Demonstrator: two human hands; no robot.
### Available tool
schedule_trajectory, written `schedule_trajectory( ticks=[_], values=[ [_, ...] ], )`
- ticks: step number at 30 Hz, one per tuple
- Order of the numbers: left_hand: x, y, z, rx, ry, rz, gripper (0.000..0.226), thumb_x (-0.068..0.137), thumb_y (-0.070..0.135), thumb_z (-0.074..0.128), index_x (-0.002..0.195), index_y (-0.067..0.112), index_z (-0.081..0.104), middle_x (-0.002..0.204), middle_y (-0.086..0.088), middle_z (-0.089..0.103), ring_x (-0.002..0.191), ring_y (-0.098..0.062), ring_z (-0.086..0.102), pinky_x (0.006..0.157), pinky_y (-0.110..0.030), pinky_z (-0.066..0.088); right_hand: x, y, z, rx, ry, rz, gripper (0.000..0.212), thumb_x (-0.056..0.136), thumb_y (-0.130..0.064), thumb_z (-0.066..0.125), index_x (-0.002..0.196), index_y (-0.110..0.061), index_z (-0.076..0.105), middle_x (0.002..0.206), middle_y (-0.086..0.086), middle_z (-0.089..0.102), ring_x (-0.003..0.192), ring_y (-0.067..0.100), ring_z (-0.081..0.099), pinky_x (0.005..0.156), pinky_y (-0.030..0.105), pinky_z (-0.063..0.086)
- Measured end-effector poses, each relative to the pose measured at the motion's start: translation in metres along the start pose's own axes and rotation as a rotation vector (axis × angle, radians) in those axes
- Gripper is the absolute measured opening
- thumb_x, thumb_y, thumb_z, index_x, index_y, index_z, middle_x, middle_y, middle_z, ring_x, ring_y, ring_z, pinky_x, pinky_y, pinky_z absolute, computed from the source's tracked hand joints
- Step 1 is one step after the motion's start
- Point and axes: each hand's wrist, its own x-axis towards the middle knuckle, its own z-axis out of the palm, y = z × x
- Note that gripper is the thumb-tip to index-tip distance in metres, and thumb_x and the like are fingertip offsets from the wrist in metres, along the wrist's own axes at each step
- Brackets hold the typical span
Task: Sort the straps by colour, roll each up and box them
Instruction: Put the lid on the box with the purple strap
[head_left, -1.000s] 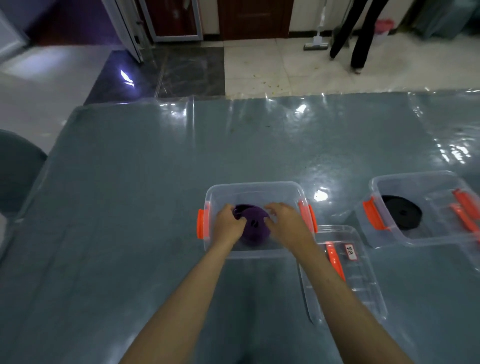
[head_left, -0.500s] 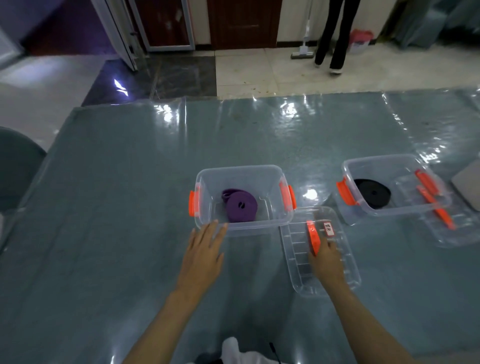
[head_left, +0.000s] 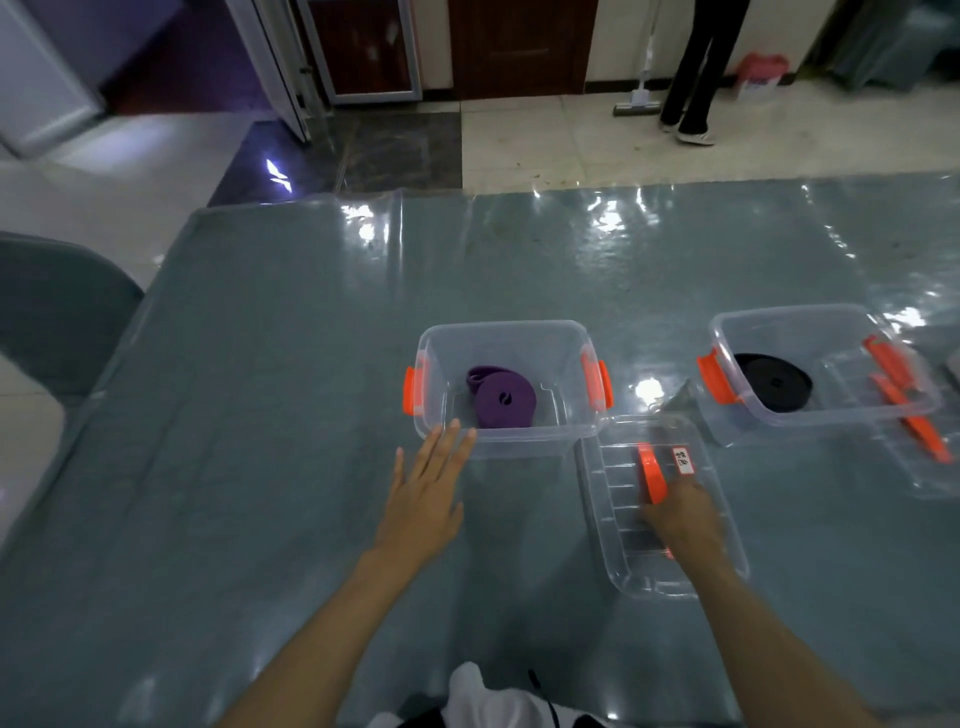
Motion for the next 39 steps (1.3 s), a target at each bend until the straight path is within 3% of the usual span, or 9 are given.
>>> schedule_trajectory(
  ticks=[5,10,14,18,22,27,29,33,39],
  values=[
    [0.000,0.009,-0.002,-0.036,-0.023,-0.034,0.100,0.098,0.017,0.061,0.167,0.034,-0.009,0.174,0.012,-0.020,0.160,-0.012,-0.021,0.131,-0.056,0.003,-0.040,0.029,-0.001,0.200,0.023,-0.013,0.015,0.079,-0.020,0.084,0.072,-0.016,0.070,0.065,0.004,0.070,0.062,0.026,0.068,0.058,0.035,0.053],
    [0.001,0.013,0.003,-0.075,-0.008,-0.042,0.098,0.098,0.015,0.061,0.168,0.033,-0.006,0.174,0.011,-0.019,0.161,-0.013,-0.020,0.131,-0.055,0.004,-0.069,0.039,-0.012,0.421,0.111,0.027,0.028,0.074,-0.016,0.087,0.090,-0.022,0.064,0.080,-0.002,0.070,0.070,0.018,0.067,0.060,0.029,0.044],
    [0.001,0.008,0.005,-0.093,-0.014,-0.019,0.098,0.100,0.015,0.060,0.167,0.030,-0.008,0.173,0.009,-0.023,0.160,-0.014,-0.024,0.132,-0.054,0.005,-0.070,0.019,-0.031,0.466,0.166,-0.085,0.027,0.074,-0.013,0.084,0.083,-0.027,0.062,0.075,-0.006,0.069,0.061,0.007,0.067,0.049,0.018,0.045],
    [-0.002,0.003,0.002,-0.086,-0.023,0.006,0.100,0.100,0.017,0.060,0.166,0.030,-0.014,0.172,0.010,-0.028,0.158,-0.014,-0.027,0.131,-0.054,0.002,-0.055,-0.027,-0.054,0.389,0.149,-0.217,0.030,0.072,-0.016,0.085,0.097,-0.025,0.069,0.083,-0.003,0.072,0.075,0.023,0.071,0.074,0.040,0.059],
    [-0.003,-0.003,-0.002,-0.145,-0.008,0.035,0.092,0.101,0.014,0.058,0.168,0.030,-0.004,0.174,0.012,-0.017,0.161,-0.012,-0.017,0.132,-0.049,0.003,-0.029,-0.088,-0.067,0.181,0.171,-0.378,0.042,0.070,-0.020,0.085,0.110,-0.019,0.073,0.096,-0.001,0.069,0.085,0.024,0.068,0.077,0.036,0.053],
    [-0.003,-0.017,-0.004,-0.332,0.215,0.097,0.061,0.101,0.009,0.062,0.159,0.014,0.043,0.169,0.002,0.031,0.156,-0.022,0.034,0.126,-0.045,0.031,-0.001,-0.163,-0.062,-0.070,0.094,-0.577,0.046,0.073,-0.016,0.083,0.118,-0.016,0.074,0.112,0.013,0.066,0.106,0.036,0.064,0.090,0.044,0.055],
    [0.004,-0.025,-0.009,-0.368,0.278,0.125,0.054,0.102,0.013,0.061,0.155,0.016,0.049,0.165,0.000,0.041,0.151,-0.021,0.042,0.124,-0.040,0.035,0.007,-0.188,-0.056,-0.149,0.027,-0.647,0.043,0.077,-0.019,0.082,0.119,-0.018,0.074,0.116,0.013,0.065,0.111,0.036,0.062,0.094,0.045,0.054],
    [0.039,-0.034,-0.026,-0.487,0.282,0.017,0.053,0.107,0.027,0.059,0.157,0.017,0.045,0.169,-0.002,0.034,0.156,-0.018,0.031,0.128,-0.038,0.027,0.016,-0.227,-0.040,-0.236,-0.064,-0.765,0.043,0.080,-0.020,0.079,0.122,-0.024,0.072,0.121,0.006,0.062,0.119,0.029,0.057,0.099,0.043,0.051],
    [0.099,-0.029,-0.024,-0.486,0.120,-0.191,0.068,0.113,0.034,0.043,0.168,0.010,0.010,0.177,-0.004,0.000,0.164,-0.020,0.001,0.132,-0.041,0.008,0.024,-0.226,-0.012,-0.125,-0.055,-0.811,0.042,0.082,-0.014,0.076,0.124,-0.018,0.072,0.119,0.005,0.061,0.115,0.029,0.055,0.103,0.040,0.045]
  ],
)
